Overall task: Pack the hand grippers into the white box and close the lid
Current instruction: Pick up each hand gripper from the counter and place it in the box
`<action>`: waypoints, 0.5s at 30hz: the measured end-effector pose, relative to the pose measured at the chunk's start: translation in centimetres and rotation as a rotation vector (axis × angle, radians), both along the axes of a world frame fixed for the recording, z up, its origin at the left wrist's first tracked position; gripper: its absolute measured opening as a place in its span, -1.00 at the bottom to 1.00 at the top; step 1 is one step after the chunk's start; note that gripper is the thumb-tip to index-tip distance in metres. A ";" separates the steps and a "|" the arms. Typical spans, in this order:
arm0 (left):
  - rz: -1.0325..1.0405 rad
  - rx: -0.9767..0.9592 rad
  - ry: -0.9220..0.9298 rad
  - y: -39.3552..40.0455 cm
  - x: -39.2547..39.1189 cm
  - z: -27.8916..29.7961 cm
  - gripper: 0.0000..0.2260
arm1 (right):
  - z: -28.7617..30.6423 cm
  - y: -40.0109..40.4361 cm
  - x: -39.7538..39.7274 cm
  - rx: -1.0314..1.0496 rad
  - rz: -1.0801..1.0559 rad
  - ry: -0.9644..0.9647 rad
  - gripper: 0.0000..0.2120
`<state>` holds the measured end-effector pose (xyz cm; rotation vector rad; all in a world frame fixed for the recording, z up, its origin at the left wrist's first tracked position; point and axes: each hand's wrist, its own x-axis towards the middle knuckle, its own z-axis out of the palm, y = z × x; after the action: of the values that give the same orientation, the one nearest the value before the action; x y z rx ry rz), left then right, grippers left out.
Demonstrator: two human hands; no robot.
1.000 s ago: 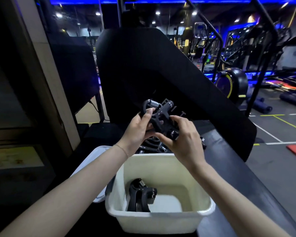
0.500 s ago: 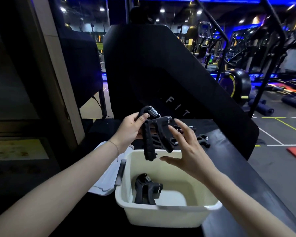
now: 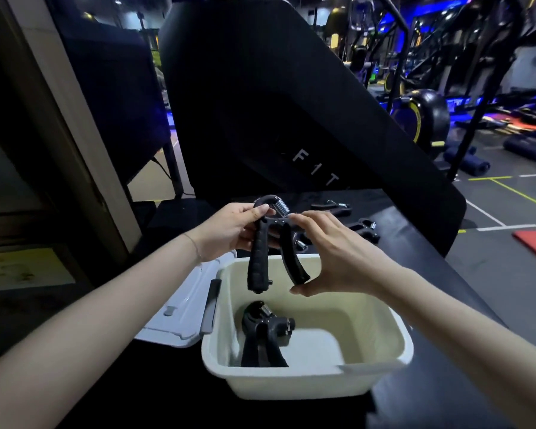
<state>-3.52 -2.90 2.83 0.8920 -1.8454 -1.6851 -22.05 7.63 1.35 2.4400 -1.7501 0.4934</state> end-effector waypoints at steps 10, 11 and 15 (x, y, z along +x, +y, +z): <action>0.220 -0.104 -0.169 -7.9 0.2 -4.2 -0.69 | -5.4 0.2 0.5 0.229 0.016 -0.075 0.12; 0.246 -0.208 -0.236 -8.7 0.1 -4.7 -0.68 | -5.7 0.3 0.5 0.241 0.042 -0.067 0.12; 0.201 -0.421 -0.403 -12.4 0.1 -7.5 -0.55 | -6.1 0.7 0.9 0.291 0.111 -0.069 0.07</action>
<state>-3.45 -15.26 -4.69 1.2403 -2.1690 -0.9894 -21.15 8.30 -4.79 2.7601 -1.8363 0.3576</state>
